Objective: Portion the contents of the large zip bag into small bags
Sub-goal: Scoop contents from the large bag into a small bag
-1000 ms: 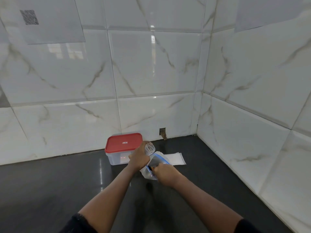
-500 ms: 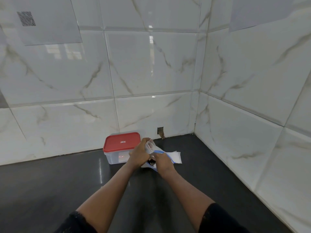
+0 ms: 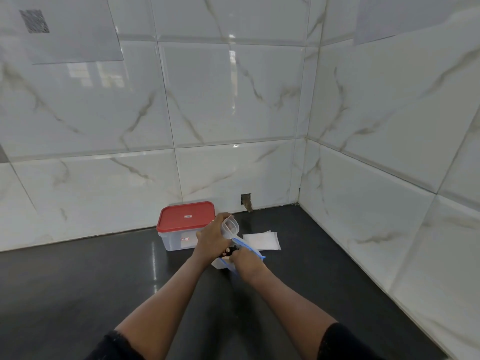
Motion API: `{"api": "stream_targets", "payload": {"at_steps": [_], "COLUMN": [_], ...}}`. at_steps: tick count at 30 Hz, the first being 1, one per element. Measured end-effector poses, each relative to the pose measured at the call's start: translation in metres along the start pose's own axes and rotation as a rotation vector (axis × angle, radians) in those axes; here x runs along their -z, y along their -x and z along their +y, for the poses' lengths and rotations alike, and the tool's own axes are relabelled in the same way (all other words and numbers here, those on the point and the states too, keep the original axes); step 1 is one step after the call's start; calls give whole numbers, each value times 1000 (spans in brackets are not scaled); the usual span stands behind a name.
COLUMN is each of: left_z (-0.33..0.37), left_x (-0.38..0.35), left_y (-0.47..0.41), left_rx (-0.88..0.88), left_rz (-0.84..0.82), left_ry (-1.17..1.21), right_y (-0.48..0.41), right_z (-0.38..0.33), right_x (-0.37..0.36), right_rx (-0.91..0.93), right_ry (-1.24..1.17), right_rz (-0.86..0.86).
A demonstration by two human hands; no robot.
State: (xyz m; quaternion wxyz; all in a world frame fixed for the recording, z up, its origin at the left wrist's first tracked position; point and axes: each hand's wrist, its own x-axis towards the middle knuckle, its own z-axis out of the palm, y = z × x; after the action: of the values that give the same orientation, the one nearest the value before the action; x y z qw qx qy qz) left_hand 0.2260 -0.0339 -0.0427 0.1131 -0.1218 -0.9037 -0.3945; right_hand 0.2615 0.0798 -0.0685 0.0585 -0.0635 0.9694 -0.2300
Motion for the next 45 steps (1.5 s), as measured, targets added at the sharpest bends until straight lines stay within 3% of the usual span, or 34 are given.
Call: {"api": "stream_targets", "payload": {"at_steps": [3,6,10,15,22,24,30,33,38,45], "left_z": [-2,-5,-5,-3,5,8,14,15,18,22], "left_x": [2,2,8,8,0,-4,-11,-13,-16,-20], "left_y": [0,1,-1,-5,-9,-11,-16,-17,-16,-15], "left_rx": [-9,-12,-16,-5,18,21,21,8,29,18], "left_rz": [-31,-55,-38,-49,-94,-101,-96,-96,-102,-138], "left_ry": [41,77,89,87,52,59,83,52,71,89], "right_y": [-2,-3,0,-5,-6,-6,1,5,7,4], "right_z": [-13,-28,-25,-27,-27,-22,-15,-17,-8,0], "right_x": [6,5,-1,0,-4,-5,12,13,10,11], "right_rx": [-96,-166,-264,-498,-537,-528,-247,-166,-191,-385], "right_ry": [-221,-499,-692,-1119,-1258,-1182,-565,-394,-497,-359], "right_rz": [115,123,99,243,389,362,185,142,202,208]}}
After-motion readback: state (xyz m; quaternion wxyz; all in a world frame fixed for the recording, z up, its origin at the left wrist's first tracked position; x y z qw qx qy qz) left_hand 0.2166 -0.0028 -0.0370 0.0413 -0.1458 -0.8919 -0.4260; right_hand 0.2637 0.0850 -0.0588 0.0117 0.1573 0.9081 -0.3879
